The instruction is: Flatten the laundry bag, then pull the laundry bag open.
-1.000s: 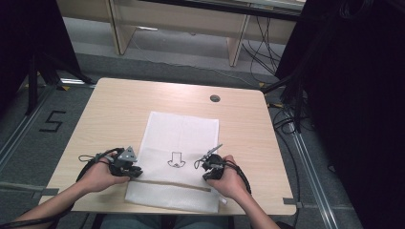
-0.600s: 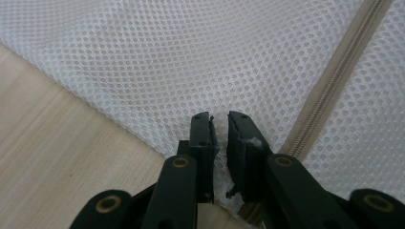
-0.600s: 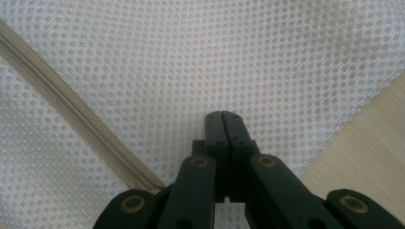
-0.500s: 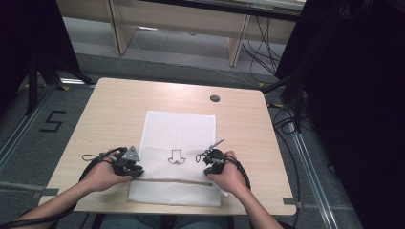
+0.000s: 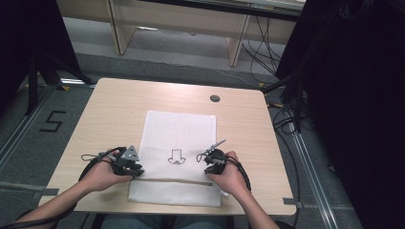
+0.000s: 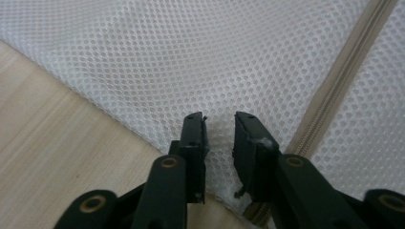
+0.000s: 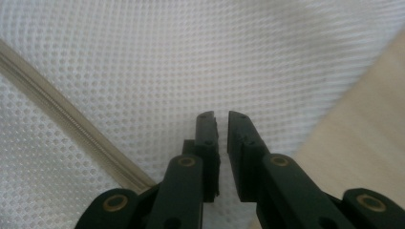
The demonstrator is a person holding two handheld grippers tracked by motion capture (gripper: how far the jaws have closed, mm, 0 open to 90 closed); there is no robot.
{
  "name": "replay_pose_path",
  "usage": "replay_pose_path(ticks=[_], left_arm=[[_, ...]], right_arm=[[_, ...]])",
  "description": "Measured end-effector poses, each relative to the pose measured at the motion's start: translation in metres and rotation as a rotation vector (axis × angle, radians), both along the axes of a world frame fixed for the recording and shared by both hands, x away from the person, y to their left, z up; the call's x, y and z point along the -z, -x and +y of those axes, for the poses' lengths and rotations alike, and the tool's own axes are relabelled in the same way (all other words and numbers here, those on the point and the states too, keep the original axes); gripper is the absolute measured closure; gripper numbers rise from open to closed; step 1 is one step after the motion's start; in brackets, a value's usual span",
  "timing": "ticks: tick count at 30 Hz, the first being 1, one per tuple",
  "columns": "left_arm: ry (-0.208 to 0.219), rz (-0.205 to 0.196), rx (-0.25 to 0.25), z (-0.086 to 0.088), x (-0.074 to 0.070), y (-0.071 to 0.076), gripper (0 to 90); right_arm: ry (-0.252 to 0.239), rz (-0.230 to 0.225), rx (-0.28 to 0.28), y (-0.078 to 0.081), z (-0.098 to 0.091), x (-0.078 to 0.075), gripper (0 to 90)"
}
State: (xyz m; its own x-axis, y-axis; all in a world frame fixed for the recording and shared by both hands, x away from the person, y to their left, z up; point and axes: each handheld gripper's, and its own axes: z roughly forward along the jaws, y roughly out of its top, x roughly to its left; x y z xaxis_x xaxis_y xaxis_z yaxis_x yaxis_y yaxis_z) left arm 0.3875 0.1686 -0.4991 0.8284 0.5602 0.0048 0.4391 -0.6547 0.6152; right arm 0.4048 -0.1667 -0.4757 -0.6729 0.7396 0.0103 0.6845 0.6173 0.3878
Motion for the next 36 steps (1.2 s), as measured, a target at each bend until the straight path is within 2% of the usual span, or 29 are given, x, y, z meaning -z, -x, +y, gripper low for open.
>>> replay_pose_path(ticks=[1,2,3,4,5,6,9,10,11,12,13,14,15,16,18,21,22,24,26,27,28,30,31,33,34,35,36], left_arm=[[0.0,0.0,0.0,0.0,0.0,0.0,69.3],[0.035,-0.011,-0.021,0.002,-0.002,-0.001,67.1],[0.035,-0.011,-0.021,0.002,-0.002,-0.001,65.5],[0.069,-0.023,-0.031,0.003,-0.003,-0.002,64.1],[0.074,-0.025,-0.041,0.003,-0.004,-0.002,62.1],[0.075,-0.046,-0.048,0.003,-0.004,-0.003,60.6],[0.109,-0.07,-0.067,0.004,-0.007,-0.005,54.7],[0.112,-0.08,-0.069,0.004,-0.008,-0.005,53.3],[0.112,-0.08,-0.069,0.004,-0.008,-0.005,52.3],[0.135,-0.083,-0.091,0.006,-0.009,-0.005,51.1],[0.139,-0.081,-0.08,0.007,-0.009,-0.005,50.1],[0.141,-0.084,-0.087,0.007,-0.009,-0.005,49.3],[0.132,-0.087,-0.085,0.008,-0.008,-0.006,48.8],[0.146,-0.075,-0.094,0.007,-0.008,-0.005,48.4],[0.145,-0.074,-0.09,0.008,-0.007,-0.005,48.0],[0.132,-0.082,-0.085,0.009,-0.007,-0.005,47.8],[0.149,-0.071,-0.082,0.009,-0.007,-0.006,47.7],[0.152,-0.085,-0.085,0.009,-0.008,-0.006,47.5],[0.146,-0.083,-0.086,0.009,-0.006,-0.008,47.4],[0.159,-0.074,-0.093,0.008,-0.006,-0.007,47.4],[0.147,-0.087,-0.082,0.008,-0.006,-0.008,47.4],[0.154,-0.078,-0.087,0.008,-0.006,-0.008,47.3],[0.156,-0.088,-0.083,0.008,-0.007,-0.007,47.0],[0.144,-0.094,-0.072,0.009,-0.008,-0.007,47.0],[0.158,-0.081,-0.083,0.009,-0.006,-0.006,47.0],[0.152,-0.08,-0.076,0.011,-0.006,-0.005,47.0],[0.152,-0.08,-0.076,0.011,-0.006,-0.005,47.0]], right_arm=[[0.0,0.0,0.0,0.0,0.0,0.0,83.2],[-0.046,-0.034,0.047,0.002,-0.01,-0.01,80.7],[-0.078,-0.046,0.075,0.003,-0.015,-0.015,79.4],[-0.101,-0.089,0.07,0.002,-0.023,-0.017,78.5],[-0.118,-0.106,0.086,0.002,-0.03,-0.019,77.7],[-0.131,-0.104,0.114,0.003,-0.035,-0.021,77.3],[-0.169,-0.125,0.147,0.001,-0.054,-0.022,75.6],[-0.19,-0.126,0.174,0.001,-0.057,-0.022,74.9],[-0.19,-0.126,0.174,0.001,-0.057,-0.022,74.9],[-0.206,-0.138,0.203,0.0,-0.064,-0.022,73.9],[-0.208,-0.124,0.205,0.0,-0.066,-0.024,73.2],[-0.222,-0.134,0.211,-0.001,-0.065,-0.023,72.5],[-0.205,-0.12,0.2,-0.001,-0.066,-0.025,72.2],[-0.22,-0.131,0.209,-0.001,-0.065,-0.023,71.7],[-0.196,-0.116,0.186,-0.001,-0.065,-0.024,70.2],[-0.2,-0.122,0.178,0.0,-0.064,-0.024,68.9],[-0.205,-0.115,0.169,0.0,-0.065,-0.024,68.3],[-0.206,-0.114,0.166,0.0,-0.065,-0.024,69.3],[-0.2,-0.106,0.142,-0.001,-0.065,-0.021,74.2],[-0.188,-0.108,0.142,-0.002,-0.065,-0.02,75.5],[-0.163,-0.098,0.135,-0.002,-0.067,-0.021,76.3],[-0.17,-0.084,0.148,0.0,-0.066,-0.023,76.9],[-0.187,-0.097,0.144,0.0,-0.066,-0.024,79.6],[-0.185,-0.093,0.141,0.0,-0.067,-0.025,81.9],[-0.184,-0.092,0.144,0.001,-0.068,-0.026,85.2],[-0.16,-0.09,0.119,0.004,-0.068,-0.029,89.3],[-0.16,-0.09,0.119,0.004,-0.068,-0.029,89.3]])
